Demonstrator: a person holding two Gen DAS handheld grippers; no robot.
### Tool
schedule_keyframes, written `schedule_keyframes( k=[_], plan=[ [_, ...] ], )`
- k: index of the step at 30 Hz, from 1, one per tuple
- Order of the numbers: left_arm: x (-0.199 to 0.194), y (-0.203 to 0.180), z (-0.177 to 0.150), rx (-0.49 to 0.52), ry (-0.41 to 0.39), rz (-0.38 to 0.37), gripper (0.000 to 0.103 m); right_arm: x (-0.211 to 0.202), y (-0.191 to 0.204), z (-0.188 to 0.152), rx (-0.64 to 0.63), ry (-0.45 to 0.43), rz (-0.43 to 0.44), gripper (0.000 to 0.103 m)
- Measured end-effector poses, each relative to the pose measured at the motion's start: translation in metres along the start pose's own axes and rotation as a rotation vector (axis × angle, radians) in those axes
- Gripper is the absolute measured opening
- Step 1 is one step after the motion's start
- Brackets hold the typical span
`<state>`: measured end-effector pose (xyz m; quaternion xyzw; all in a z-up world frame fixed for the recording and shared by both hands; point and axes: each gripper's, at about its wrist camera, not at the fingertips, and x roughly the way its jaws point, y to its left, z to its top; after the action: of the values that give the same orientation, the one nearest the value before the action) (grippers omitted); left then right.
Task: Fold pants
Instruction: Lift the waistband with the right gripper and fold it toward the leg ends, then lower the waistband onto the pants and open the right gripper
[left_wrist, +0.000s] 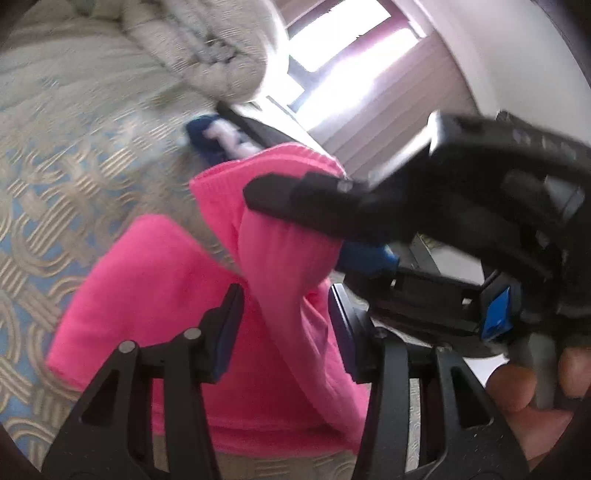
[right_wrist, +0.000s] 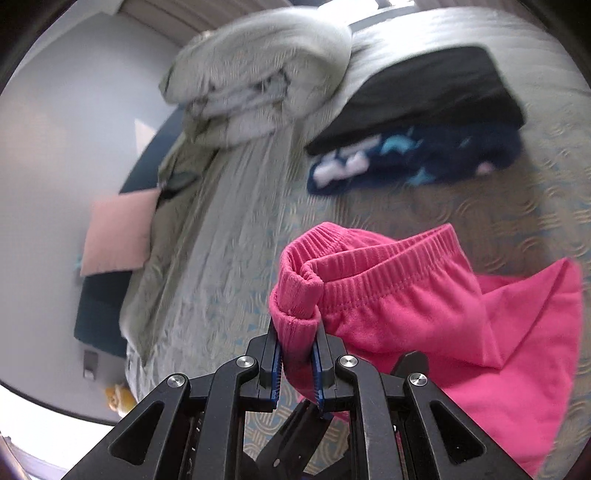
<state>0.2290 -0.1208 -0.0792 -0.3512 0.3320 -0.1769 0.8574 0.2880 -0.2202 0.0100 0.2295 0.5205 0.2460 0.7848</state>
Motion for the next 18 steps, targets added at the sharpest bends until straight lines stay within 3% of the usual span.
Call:
schedule_keyframes(
  k=[2, 5, 9, 13, 18],
  plan=[
    [0.003, 0.014, 0.000, -0.040, 0.033, 0.024, 0.062, 0.020, -0.001, -0.006, 0.014, 0.035, -0.009, 0.015],
    [0.009, 0.038, -0.005, -0.130, 0.125, 0.015, 0.065, 0.041, -0.008, -0.015, 0.043, 0.079, -0.011, 0.018],
    [-0.010, 0.053, -0.009, -0.129, 0.138, -0.021, 0.067, 0.050, -0.015, -0.023, 0.101, 0.123, 0.076, 0.043],
    [-0.044, 0.064, -0.007, -0.111, 0.108, -0.001, 0.073, 0.026, -0.010, -0.023, 0.072, 0.047, 0.177, 0.054],
    [-0.074, 0.080, 0.011, -0.080, 0.051, 0.073, 0.073, -0.007, -0.023, -0.018, 0.082, -0.075, 0.108, 0.056]
  ],
)
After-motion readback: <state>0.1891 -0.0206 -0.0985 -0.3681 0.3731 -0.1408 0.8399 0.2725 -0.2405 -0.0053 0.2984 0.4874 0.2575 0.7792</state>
